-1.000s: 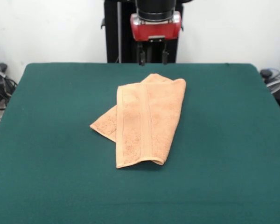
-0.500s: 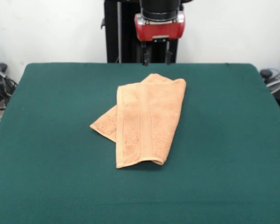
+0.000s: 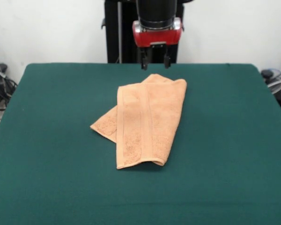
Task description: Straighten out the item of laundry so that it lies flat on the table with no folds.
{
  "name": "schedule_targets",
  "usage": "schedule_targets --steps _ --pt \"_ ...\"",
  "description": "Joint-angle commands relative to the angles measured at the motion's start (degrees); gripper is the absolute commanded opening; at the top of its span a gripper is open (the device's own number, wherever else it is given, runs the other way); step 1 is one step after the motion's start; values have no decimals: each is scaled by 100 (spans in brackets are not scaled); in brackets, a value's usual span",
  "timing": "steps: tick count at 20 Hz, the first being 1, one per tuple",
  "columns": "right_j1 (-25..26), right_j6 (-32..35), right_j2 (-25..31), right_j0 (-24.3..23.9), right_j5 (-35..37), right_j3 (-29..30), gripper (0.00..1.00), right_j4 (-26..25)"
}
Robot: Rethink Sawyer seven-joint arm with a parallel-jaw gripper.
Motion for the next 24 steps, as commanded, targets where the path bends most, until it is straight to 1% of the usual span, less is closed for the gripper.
schedule_targets --steps 1,4,6,9,14,17,19,21,22,24 --pt "765 387 347 -228 -527 -86 100 -80" --pt "896 359 400 -337 -542 -117 100 -66" --pt "993 300 378 -357 -379 -242 100 -67" --pt "953 170 339 -343 -114 -425 100 -141" --pt "783 64 443 -391 139 -515 100 -84" --pt "651 57 442 -402 146 -504 100 -87" --pt "492 168 349 -430 9 -271 100 -111" --pt "334 207 285 -473 64 -71 100 -95" --pt "270 188 276 -463 172 -61 100 -76" --pt "216 62 313 -395 472 -301 100 -52"
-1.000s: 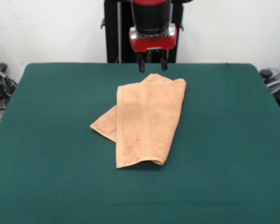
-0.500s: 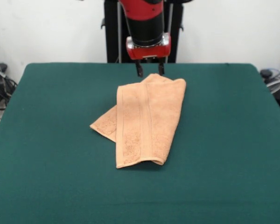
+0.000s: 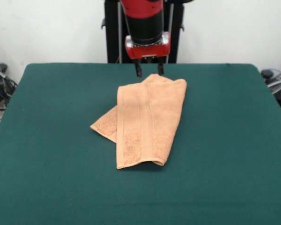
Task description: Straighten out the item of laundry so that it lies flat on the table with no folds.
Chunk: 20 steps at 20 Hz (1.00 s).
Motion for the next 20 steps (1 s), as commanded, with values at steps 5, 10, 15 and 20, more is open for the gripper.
schedule_targets --steps 5,10,15,20 --pt "-302 4 322 220 1082 -947 100 -20" --pt "-174 64 346 246 1326 -1307 100 37" --pt "153 65 312 271 1332 -1653 100 -71" --pt "736 -14 374 414 1538 -2513 100 -72"
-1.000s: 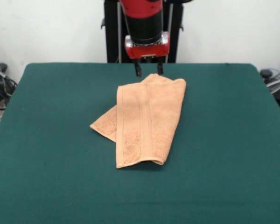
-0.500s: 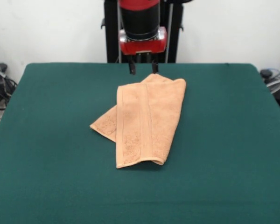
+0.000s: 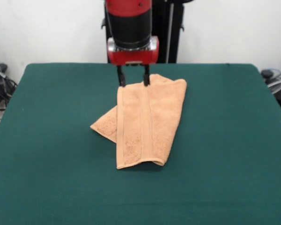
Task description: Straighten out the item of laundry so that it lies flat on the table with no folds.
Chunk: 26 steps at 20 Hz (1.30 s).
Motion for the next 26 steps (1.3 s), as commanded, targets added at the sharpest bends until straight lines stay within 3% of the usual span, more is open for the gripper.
schedule_targets --steps 1,9,21,26 --pt "804 -17 379 270 497 -1207 100 -65" --pt "1396 -237 473 311 903 -2034 100 11" --pt "1491 -107 582 169 715 -1847 100 86" --pt "1700 -180 537 220 534 -2055 100 -80"
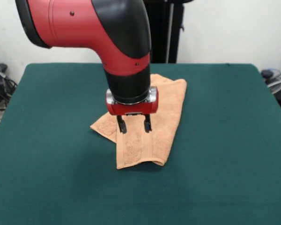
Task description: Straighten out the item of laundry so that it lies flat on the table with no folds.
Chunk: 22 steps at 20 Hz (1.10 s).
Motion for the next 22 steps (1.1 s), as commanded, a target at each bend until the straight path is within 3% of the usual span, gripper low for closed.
schedule_targets --steps 1,22 --pt "390 -179 373 50 46 -315 100 -141" --pt "888 -160 420 -107 -167 -520 100 -89"
